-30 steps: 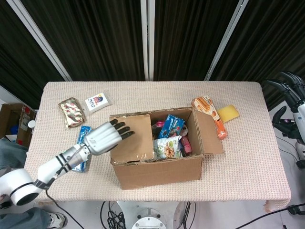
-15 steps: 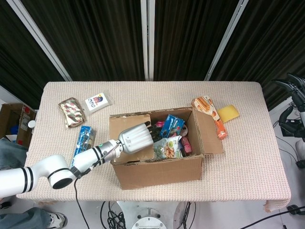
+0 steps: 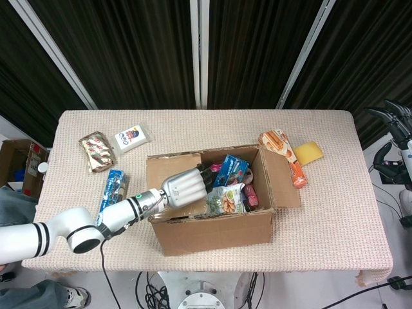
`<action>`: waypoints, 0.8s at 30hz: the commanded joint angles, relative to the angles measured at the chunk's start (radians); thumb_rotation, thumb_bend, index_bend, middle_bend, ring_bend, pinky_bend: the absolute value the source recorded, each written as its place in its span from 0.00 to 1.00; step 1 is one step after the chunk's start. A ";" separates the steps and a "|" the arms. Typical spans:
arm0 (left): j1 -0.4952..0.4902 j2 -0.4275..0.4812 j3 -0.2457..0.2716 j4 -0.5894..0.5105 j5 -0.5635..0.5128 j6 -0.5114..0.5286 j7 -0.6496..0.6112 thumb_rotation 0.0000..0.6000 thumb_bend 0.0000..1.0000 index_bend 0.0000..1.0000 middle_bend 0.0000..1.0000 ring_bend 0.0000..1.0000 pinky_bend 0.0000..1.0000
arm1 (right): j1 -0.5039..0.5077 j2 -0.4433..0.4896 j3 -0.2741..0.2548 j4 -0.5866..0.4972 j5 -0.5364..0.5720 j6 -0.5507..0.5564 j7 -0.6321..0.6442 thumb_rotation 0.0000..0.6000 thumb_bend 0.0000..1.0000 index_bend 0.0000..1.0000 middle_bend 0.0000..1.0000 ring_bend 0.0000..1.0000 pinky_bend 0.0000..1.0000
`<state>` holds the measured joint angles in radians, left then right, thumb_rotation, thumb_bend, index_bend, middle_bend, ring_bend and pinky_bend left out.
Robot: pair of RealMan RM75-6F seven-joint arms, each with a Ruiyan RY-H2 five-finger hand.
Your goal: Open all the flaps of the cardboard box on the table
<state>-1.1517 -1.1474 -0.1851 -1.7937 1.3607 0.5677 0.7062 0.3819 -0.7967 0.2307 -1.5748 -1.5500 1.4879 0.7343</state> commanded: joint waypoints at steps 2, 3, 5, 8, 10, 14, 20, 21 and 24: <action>-0.005 0.042 0.019 -0.033 -0.044 0.011 0.046 1.00 0.63 0.43 0.41 0.18 0.30 | 0.000 -0.001 0.001 -0.001 -0.003 -0.003 -0.001 1.00 0.86 0.12 0.15 0.00 0.00; -0.006 0.056 0.022 -0.047 -0.068 0.011 0.051 1.00 0.64 0.44 0.42 0.18 0.30 | 0.000 -0.002 0.001 -0.002 -0.003 -0.004 -0.002 1.00 0.85 0.12 0.15 0.00 0.00; -0.006 0.077 0.022 -0.071 -0.100 0.018 0.050 1.00 0.64 0.45 0.42 0.18 0.30 | 0.000 -0.003 0.002 -0.003 -0.003 -0.006 -0.005 1.00 0.85 0.12 0.15 0.00 0.00; -0.005 0.117 0.019 -0.109 -0.126 0.046 0.056 1.00 0.65 0.44 0.42 0.18 0.30 | 0.001 -0.003 0.003 -0.006 -0.004 -0.009 -0.005 1.00 0.85 0.12 0.15 0.00 0.00; -0.003 0.150 0.018 -0.136 -0.140 0.062 0.057 1.00 0.65 0.42 0.42 0.18 0.30 | 0.001 -0.004 0.004 -0.007 -0.004 -0.011 -0.008 1.00 0.85 0.12 0.15 0.00 0.00; 0.003 0.218 0.023 -0.175 -0.162 0.090 0.077 1.00 0.67 0.42 0.41 0.18 0.30 | 0.002 -0.003 0.006 -0.012 -0.007 -0.012 -0.015 1.00 0.85 0.12 0.15 0.00 0.00; 0.030 0.330 0.031 -0.243 -0.204 0.133 0.075 1.00 0.68 0.42 0.41 0.18 0.30 | 0.002 0.002 0.009 -0.027 -0.014 -0.013 -0.022 1.00 0.85 0.12 0.15 0.00 0.00; 0.036 0.346 0.032 -0.253 -0.206 0.140 0.071 1.00 0.68 0.42 0.41 0.18 0.30 | 0.003 0.004 0.009 -0.030 -0.016 -0.013 -0.023 1.00 0.85 0.12 0.15 0.00 0.00; 0.067 0.406 0.037 -0.285 -0.211 0.171 0.053 1.00 0.68 0.42 0.41 0.18 0.30 | 0.003 0.009 0.009 -0.041 -0.023 -0.013 -0.029 1.00 0.85 0.12 0.15 0.00 0.00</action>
<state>-1.1067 -0.7750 -0.1527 -2.0549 1.1570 0.7164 0.7717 0.3850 -0.7892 0.2398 -1.6138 -1.5716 1.4749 0.7068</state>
